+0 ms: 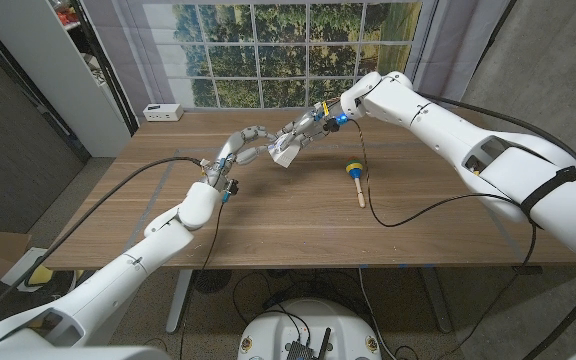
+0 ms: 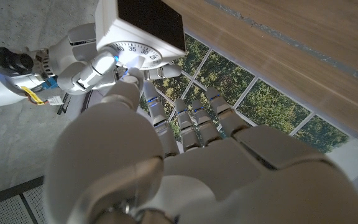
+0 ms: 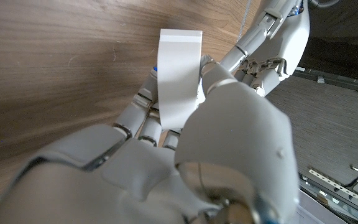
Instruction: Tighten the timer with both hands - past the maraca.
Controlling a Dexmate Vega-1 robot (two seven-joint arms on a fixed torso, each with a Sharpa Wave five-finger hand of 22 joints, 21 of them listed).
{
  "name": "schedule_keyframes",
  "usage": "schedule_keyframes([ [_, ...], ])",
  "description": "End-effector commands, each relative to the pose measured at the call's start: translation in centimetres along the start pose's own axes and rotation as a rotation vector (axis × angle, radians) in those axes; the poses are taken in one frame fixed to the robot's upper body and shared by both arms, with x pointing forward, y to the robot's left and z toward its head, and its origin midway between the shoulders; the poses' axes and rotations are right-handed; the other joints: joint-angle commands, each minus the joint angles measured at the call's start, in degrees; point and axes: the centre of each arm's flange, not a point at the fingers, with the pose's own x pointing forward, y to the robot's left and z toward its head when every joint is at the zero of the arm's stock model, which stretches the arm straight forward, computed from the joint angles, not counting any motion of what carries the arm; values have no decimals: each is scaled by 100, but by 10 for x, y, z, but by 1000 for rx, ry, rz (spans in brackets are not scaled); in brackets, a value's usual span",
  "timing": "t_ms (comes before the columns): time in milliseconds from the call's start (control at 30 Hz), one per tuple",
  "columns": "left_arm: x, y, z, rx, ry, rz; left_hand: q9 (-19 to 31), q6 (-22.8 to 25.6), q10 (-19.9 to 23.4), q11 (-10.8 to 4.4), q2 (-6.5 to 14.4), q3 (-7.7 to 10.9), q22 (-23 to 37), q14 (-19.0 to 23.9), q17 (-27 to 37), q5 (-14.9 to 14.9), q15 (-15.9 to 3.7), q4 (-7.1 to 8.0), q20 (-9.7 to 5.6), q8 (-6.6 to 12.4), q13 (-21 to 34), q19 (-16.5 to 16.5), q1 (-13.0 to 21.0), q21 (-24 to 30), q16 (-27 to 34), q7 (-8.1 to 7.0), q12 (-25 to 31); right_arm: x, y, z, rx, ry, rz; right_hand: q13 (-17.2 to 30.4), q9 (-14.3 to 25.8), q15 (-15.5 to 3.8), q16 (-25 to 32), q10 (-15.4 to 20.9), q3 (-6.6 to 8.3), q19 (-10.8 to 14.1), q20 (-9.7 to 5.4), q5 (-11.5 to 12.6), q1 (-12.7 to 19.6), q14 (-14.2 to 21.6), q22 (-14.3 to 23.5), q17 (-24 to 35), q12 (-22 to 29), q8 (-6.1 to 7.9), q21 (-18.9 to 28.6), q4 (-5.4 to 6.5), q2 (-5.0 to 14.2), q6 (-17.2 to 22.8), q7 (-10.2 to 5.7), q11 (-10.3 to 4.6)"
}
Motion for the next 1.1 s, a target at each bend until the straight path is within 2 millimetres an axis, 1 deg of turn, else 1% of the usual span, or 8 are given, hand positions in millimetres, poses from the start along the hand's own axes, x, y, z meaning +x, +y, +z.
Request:
schedule_keyframes([
  [33,2,0,0,6,22,-3,43,67,-12,23,21,-23,19,-5,21,46,-78,24,-6,46,20,-13,51,14,13,-23,17,0,7,-2,19,-8,14,28,-4,-1075,-27,263,24,-8,-630,43,-62,108,-6,20,19,-14,-14,24,22,15,31,289],
  [333,4,-6,0,-23,16,-32,80,150,-9,29,21,-75,21,-4,29,58,-90,69,-10,81,38,-12,25,21,22,-15,24,3,10,-1,25,-19,28,39,-8,-1073,-50,269,29,-10,-624,50,-97,103,-10,33,18,-32,-10,25,28,29,53,296],
  [533,4,-3,-1,-30,18,-46,104,186,-28,36,-59,-163,21,-23,33,65,-95,94,-10,94,50,-25,-25,20,20,-2,19,4,9,0,26,-25,28,49,-11,-1061,-81,257,32,-22,-614,56,-134,78,-12,44,9,-54,-11,28,31,26,82,278],
  [700,4,-3,-3,-27,25,-54,122,197,-48,45,-128,-229,21,-51,35,83,-99,101,-2,94,60,-35,-45,20,14,21,14,6,9,0,33,-26,33,55,-13,-1070,-84,263,37,-34,-611,62,-151,84,-14,59,9,-66,-14,28,42,29,100,292],
  [967,7,-3,-4,-33,20,-66,150,240,-74,47,-133,-260,23,-71,39,122,-86,100,11,107,72,-64,-6,15,14,36,6,6,8,1,37,-26,31,67,-17,-1059,-115,257,43,-40,-599,73,-200,67,-16,75,-1,-93,-12,34,46,27,130,334],
  [1033,7,-3,-4,-31,23,-65,159,270,-76,60,-92,-243,23,-73,42,142,-80,95,19,118,77,-68,37,16,17,31,7,5,8,1,36,-25,30,69,-18,-1059,-118,251,44,-44,-597,76,-210,67,-17,81,-5,-96,-13,36,51,32,136,315],
  [1067,7,-3,-4,-27,26,-66,174,278,-76,61,19,-191,25,-78,48,169,-73,84,28,119,84,-73,133,19,24,30,8,5,8,1,37,-25,31,70,-18,-1064,-122,256,47,-47,-594,77,-209,62,-17,82,-4,-98,-14,32,50,32,143,307],
  [1100,7,-3,-4,-24,27,-66,178,294,-82,59,76,-162,26,-88,48,178,-70,68,38,121,87,-74,197,21,23,33,6,5,8,0,37,-25,31,72,-19,-1061,-124,259,47,-45,-595,79,-216,62,-17,85,-4,-101,-12,33,51,34,145,318],
])
